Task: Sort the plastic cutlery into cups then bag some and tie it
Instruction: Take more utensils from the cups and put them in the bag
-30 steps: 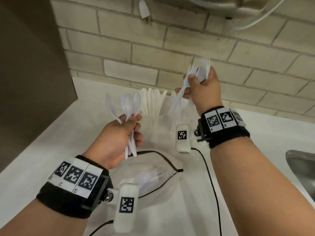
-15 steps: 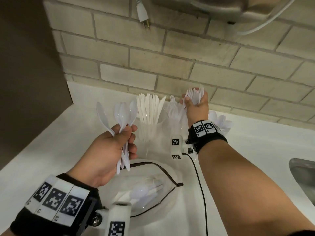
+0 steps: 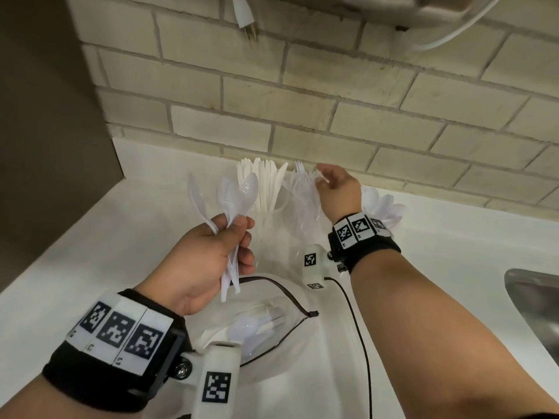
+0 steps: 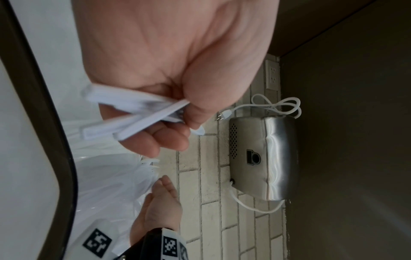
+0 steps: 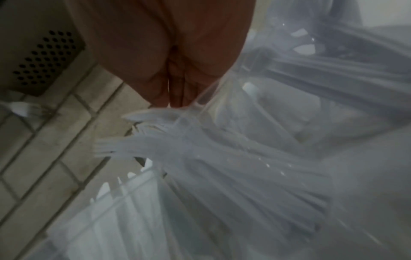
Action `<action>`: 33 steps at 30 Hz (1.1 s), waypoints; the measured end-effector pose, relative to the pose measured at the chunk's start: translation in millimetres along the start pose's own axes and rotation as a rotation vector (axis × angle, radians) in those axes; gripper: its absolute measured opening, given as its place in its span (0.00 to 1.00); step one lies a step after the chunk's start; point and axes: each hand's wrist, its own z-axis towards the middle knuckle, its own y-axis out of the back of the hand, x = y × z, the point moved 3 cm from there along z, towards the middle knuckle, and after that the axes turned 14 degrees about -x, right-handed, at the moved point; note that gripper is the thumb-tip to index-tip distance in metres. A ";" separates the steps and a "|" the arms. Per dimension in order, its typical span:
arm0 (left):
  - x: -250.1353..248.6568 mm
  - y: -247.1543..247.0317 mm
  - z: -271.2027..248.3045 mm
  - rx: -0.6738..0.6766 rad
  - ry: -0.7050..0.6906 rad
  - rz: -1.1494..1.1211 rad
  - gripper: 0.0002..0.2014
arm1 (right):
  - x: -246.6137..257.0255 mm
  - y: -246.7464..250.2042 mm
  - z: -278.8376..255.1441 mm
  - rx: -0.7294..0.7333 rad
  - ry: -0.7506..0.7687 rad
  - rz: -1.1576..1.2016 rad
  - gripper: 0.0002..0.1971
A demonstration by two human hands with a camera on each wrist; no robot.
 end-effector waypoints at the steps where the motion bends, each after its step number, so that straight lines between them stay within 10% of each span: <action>1: -0.3 -1.3 -0.8 0.012 0.006 0.019 0.09 | 6.4 4.9 -1.4 -0.035 0.009 0.029 0.14; 6: -3.4 -7.8 -4.6 0.089 0.001 0.125 0.08 | 68.2 33.6 -42.2 0.123 -0.132 0.388 0.08; 13: 3.5 -22.2 -15.3 0.269 0.020 0.374 0.07 | 103.1 49.2 -110.4 0.631 -0.061 0.135 0.32; 23: 6.4 -36.5 -27.9 0.328 -0.099 0.606 0.17 | 100.6 54.1 -127.4 0.514 0.011 0.111 0.10; 33: 6.6 -41.6 -40.4 0.456 -0.192 0.680 0.06 | 95.6 61.8 -123.7 0.395 -0.085 0.181 0.07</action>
